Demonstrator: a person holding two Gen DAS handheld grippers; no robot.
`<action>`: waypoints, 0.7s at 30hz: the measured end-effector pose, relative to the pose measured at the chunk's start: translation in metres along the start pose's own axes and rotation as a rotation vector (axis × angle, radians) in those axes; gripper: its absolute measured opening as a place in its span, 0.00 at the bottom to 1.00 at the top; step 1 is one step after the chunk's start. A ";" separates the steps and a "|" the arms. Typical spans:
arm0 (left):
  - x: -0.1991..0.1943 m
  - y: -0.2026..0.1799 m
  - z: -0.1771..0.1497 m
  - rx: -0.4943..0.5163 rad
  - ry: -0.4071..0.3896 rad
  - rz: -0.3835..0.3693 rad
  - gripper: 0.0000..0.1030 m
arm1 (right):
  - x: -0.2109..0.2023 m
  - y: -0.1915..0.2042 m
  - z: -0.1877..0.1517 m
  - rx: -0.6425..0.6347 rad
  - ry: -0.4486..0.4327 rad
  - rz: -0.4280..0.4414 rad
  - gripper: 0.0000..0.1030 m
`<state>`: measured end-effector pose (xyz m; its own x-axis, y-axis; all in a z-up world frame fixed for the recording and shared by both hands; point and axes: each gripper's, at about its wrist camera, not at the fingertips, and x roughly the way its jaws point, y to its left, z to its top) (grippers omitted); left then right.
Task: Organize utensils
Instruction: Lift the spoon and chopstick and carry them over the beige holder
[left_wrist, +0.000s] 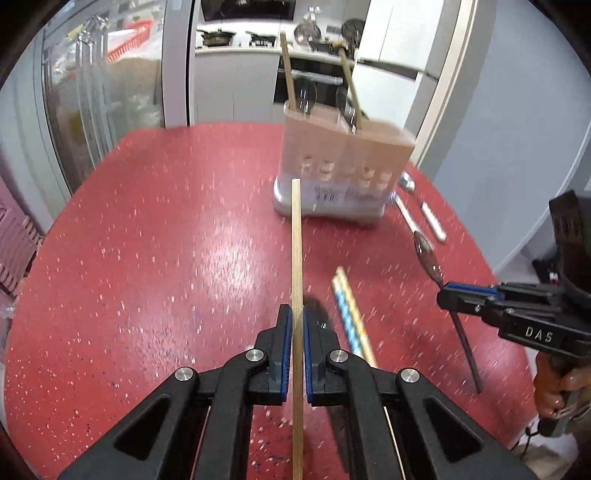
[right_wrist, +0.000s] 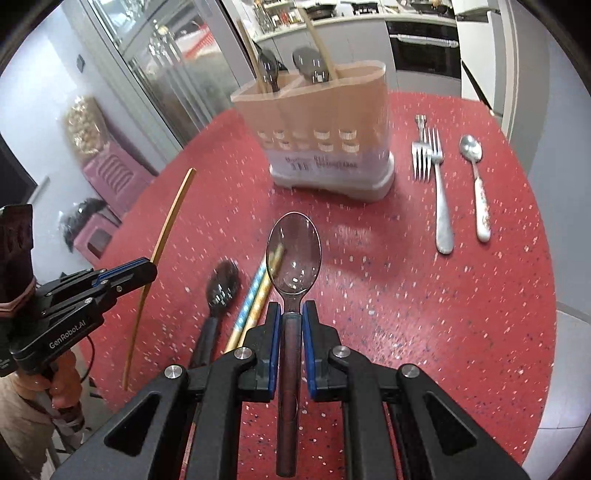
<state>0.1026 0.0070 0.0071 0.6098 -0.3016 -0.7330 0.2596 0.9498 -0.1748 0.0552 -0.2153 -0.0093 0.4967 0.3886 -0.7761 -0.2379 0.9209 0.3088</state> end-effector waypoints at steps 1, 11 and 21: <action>-0.002 -0.002 0.004 -0.002 -0.012 -0.003 0.30 | -0.004 0.000 0.002 -0.001 -0.010 0.003 0.12; -0.039 -0.010 0.055 -0.038 -0.164 -0.034 0.30 | -0.042 -0.008 0.038 0.024 -0.110 0.041 0.12; -0.044 -0.025 0.115 -0.051 -0.293 -0.044 0.30 | -0.065 -0.013 0.095 0.013 -0.218 0.022 0.12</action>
<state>0.1555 -0.0131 0.1192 0.7908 -0.3468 -0.5043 0.2570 0.9360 -0.2408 0.1052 -0.2495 0.0888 0.6607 0.4049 -0.6321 -0.2403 0.9118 0.3329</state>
